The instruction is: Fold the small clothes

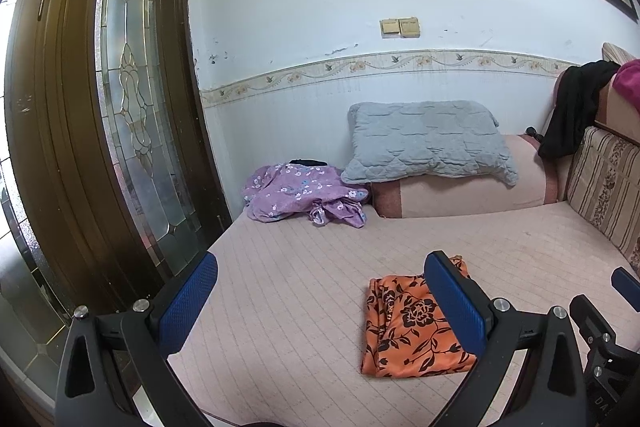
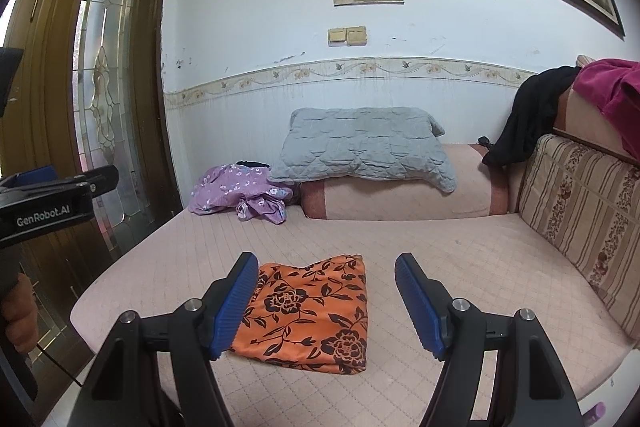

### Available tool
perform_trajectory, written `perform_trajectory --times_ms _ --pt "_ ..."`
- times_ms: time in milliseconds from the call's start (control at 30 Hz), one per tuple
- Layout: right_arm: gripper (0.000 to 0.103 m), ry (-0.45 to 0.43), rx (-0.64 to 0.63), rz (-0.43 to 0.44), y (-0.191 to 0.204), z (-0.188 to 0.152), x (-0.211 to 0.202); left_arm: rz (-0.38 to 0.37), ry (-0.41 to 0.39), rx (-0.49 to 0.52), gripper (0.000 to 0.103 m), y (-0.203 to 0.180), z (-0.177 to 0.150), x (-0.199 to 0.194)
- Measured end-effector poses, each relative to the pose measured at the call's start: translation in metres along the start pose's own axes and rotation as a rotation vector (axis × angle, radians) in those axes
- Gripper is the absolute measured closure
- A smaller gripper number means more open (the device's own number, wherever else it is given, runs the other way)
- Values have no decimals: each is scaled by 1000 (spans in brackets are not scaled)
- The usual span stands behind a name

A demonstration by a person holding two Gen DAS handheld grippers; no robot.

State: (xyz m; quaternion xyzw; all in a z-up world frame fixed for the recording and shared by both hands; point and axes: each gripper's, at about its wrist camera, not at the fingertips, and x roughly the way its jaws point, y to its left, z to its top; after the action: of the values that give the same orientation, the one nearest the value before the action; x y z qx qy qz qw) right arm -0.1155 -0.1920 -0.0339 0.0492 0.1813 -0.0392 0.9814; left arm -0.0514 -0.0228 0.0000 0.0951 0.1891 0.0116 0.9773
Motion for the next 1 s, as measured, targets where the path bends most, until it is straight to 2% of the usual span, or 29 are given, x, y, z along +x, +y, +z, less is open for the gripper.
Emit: perform_trajectory --times_ms 1000 --pt "29 45 -26 19 18 5 55 16 48 6 0 6 -1 48"
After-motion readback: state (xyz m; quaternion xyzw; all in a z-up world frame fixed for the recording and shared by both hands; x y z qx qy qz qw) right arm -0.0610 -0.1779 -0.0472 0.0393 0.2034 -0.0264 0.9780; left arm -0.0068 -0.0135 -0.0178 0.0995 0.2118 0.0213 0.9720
